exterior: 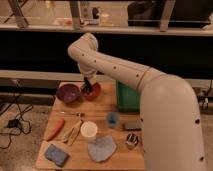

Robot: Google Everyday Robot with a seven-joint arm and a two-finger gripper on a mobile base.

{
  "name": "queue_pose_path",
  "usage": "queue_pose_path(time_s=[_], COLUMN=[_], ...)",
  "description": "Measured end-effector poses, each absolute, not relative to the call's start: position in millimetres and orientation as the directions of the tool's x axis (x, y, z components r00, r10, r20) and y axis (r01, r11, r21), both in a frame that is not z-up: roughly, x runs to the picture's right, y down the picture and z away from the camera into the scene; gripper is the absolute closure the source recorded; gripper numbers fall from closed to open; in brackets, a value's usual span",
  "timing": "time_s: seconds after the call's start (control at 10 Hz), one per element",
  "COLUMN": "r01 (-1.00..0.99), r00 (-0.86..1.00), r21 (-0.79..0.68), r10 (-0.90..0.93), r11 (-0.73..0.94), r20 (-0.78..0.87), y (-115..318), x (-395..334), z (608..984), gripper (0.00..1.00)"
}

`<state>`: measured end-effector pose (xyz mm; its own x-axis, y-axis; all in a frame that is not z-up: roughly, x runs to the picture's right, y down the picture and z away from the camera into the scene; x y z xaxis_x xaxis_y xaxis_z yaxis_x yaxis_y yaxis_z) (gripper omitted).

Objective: Wipe red bowl with brush

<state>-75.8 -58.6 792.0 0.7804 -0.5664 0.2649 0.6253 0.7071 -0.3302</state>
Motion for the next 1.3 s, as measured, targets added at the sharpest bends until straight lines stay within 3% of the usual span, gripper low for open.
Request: queue_pose_path(time_s=[1.0, 1.3], r01=[0.597, 0.575], r00=[0.802, 0.818], r21=[-0.285, -0.270], r10=[-0.564, -0.545], r11=[0.750, 0.773], r20=[0.197, 0.183], y=[-86.9, -75.1], x=[-44.1, -26.5], z=[746.6, 719.4], gripper=[1.00, 1.00])
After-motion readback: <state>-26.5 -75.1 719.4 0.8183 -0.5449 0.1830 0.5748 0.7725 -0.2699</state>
